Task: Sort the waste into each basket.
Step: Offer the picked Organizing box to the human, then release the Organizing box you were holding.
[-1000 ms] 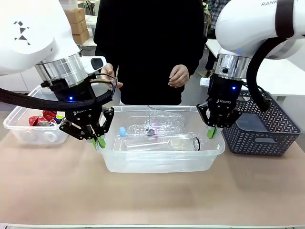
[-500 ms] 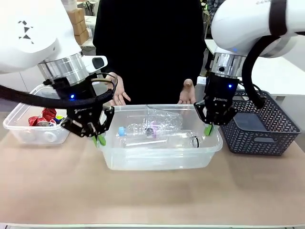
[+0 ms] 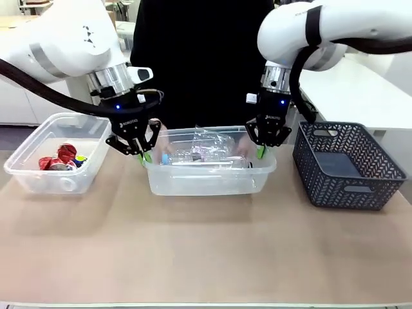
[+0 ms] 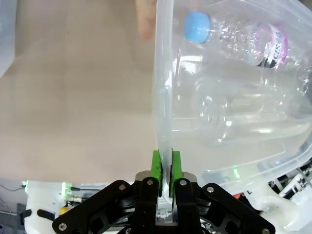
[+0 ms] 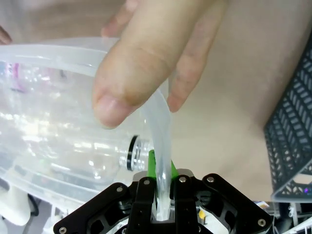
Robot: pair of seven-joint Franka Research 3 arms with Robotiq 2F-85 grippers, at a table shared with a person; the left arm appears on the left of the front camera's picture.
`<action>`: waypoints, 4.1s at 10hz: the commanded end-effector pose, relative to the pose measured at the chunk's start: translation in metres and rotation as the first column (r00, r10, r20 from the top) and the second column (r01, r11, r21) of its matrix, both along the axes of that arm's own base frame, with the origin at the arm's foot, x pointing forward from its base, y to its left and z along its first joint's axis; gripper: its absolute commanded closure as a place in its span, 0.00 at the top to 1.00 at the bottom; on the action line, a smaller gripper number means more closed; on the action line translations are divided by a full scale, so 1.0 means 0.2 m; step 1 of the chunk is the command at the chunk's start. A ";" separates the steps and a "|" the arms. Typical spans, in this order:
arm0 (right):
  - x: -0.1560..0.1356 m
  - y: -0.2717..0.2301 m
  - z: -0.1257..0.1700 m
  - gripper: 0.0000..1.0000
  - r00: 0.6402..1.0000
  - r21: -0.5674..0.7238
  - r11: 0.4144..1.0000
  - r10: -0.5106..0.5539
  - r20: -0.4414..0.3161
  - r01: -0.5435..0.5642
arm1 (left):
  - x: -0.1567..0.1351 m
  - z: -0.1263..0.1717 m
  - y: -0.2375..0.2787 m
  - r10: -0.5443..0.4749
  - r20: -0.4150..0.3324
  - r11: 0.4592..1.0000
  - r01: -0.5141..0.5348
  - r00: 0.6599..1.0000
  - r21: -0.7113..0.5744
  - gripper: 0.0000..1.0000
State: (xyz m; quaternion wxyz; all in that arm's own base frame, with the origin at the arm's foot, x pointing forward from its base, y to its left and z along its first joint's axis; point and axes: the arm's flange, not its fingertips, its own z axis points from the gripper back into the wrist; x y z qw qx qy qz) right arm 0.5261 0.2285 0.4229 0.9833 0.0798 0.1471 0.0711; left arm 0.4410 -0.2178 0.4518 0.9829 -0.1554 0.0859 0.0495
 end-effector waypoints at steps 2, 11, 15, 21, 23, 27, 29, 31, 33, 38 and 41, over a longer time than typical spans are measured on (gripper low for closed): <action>0.00 0.00 0.00 0.05 1.000 0.000 1.000 0.000 0.000 0.000 | -0.05 0.03 0.01 -0.010 0.011 1.000 0.010 1.000 0.013 0.09; -0.06 -0.11 0.01 0.21 0.999 0.066 0.998 -0.027 0.047 0.023 | -0.03 0.02 0.01 -0.016 0.007 1.000 0.015 1.000 0.024 0.68; -0.24 -0.26 0.17 1.00 0.911 0.268 0.961 -0.172 0.375 0.071 | -0.16 0.18 0.08 -0.008 0.158 0.998 0.000 0.987 0.055 1.00; -0.40 -0.38 0.25 1.00 0.617 0.447 0.894 -0.340 0.709 -0.020 | -0.24 0.18 0.21 0.207 0.563 0.973 -0.226 0.800 -0.036 1.00; -0.38 -0.35 0.37 1.00 0.654 0.398 0.917 -0.319 0.686 0.030 | -0.27 0.27 0.23 0.165 0.539 0.986 -0.159 0.826 -0.057 1.00; -0.38 -0.35 0.37 1.00 0.654 0.398 0.917 -0.319 0.686 0.030 | -0.27 0.27 0.23 0.165 0.539 0.986 -0.159 0.826 -0.057 1.00; -0.38 -0.35 0.37 1.00 0.654 0.398 0.917 -0.319 0.686 0.030 | -0.27 0.27 0.23 0.165 0.539 0.986 -0.159 0.826 -0.057 1.00; -0.39 -0.35 0.34 0.98 0.645 0.390 0.921 -0.310 0.699 0.020 | -0.32 0.34 0.25 0.126 0.542 0.992 -0.103 0.831 -0.073 1.00; -0.68 -0.81 0.52 1.00 0.783 0.815 0.578 -0.519 0.343 0.027 | -0.48 0.53 0.49 0.197 0.538 0.932 0.014 0.820 -0.362 1.00; -0.84 -1.49 0.44 1.00 0.458 0.845 -0.090 -0.807 -0.372 0.528 | -0.51 0.25 1.27 0.604 0.163 0.260 0.001 0.780 -0.966 1.00; -0.96 -1.54 0.51 1.00 0.646 0.921 0.163 -0.755 -0.115 0.354 | -0.50 0.45 1.27 0.538 0.309 0.491 0.007 0.784 -0.871 1.00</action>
